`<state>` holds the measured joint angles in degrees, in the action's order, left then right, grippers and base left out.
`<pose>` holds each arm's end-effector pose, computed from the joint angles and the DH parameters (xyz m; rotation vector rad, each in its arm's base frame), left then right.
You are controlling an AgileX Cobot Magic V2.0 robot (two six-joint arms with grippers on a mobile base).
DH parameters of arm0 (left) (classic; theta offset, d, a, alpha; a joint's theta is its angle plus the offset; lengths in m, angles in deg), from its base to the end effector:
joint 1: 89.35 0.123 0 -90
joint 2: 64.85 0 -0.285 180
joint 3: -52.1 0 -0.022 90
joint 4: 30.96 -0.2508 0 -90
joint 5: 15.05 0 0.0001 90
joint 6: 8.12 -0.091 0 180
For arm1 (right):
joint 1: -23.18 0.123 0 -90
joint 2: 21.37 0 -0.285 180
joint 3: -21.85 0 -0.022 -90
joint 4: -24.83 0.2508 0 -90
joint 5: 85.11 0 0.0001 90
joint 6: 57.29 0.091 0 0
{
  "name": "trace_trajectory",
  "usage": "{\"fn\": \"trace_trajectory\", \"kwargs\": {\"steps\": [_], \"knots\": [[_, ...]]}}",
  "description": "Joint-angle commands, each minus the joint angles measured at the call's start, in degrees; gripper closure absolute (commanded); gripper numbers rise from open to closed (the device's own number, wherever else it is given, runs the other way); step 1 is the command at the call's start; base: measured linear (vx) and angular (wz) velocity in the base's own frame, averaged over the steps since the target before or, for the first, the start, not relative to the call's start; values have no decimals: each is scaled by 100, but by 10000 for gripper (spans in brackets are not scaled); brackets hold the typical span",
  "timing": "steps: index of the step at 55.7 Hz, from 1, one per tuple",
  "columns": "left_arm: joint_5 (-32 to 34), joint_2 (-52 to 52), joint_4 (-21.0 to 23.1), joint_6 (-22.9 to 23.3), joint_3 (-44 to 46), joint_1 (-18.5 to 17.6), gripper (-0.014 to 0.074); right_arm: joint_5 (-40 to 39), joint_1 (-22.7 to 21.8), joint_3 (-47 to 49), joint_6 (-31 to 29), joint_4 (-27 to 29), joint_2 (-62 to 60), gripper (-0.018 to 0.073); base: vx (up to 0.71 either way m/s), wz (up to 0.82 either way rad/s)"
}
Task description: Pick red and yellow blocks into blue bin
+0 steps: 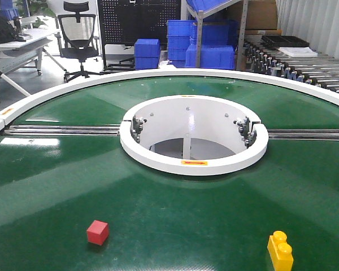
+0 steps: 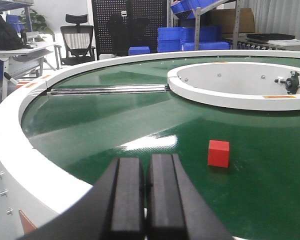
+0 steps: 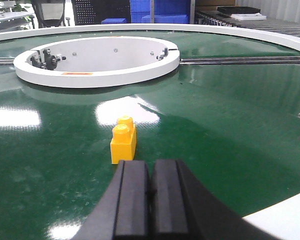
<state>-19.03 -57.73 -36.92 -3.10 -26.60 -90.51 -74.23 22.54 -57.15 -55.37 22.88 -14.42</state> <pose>0.0567 -0.0005 0.1988 0.0229 1.5668 0.0024 0.0560 -0.0012 0.1862 0.0143 1.6899 -0.0137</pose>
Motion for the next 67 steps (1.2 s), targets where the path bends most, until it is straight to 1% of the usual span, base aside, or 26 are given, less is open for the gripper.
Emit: {"fn": "trace_trajectory", "kwargs": {"steps": [1,34,38,45,49,52,56,60,63,67], "knots": [[471,-97,32,-1,96,-45,416,-474,11,-37,-30,-18,-30,445,0,0],[475,-97,32,-1,96,-45,416,-474,11,-37,-30,-24,-30,445,0,0],[686,-97,26,-9,96,-45,416,-646,11,-37,-37,-55,-30,445,0,0],[1245,-97,73,9,286,-45,416,-1361,11,151,-23,17,-30,445,0,0],[1351,-97,74,99,633,-45,416,-1415,11,531,-28,17,-30,445,0,0],[1338,-90,74,258,958,-45,416,-1368,11,914,-28,-33,-30,445,0,0],[1221,17,74,573,1499,-45,416,-1240,11,1411,-62,-85,-6,445,0,0],[818,255,74,735,2073,-45,416,-1036,11,1921,-147,-126,133,445,0,0],[309,495,74,748,2526,-45,416,-767,11,2302,-243,-205,307,445,0,0],[-558,907,74,743,3147,-45,416,-240,11,2778,-350,-240,602,445,0,0]]}}
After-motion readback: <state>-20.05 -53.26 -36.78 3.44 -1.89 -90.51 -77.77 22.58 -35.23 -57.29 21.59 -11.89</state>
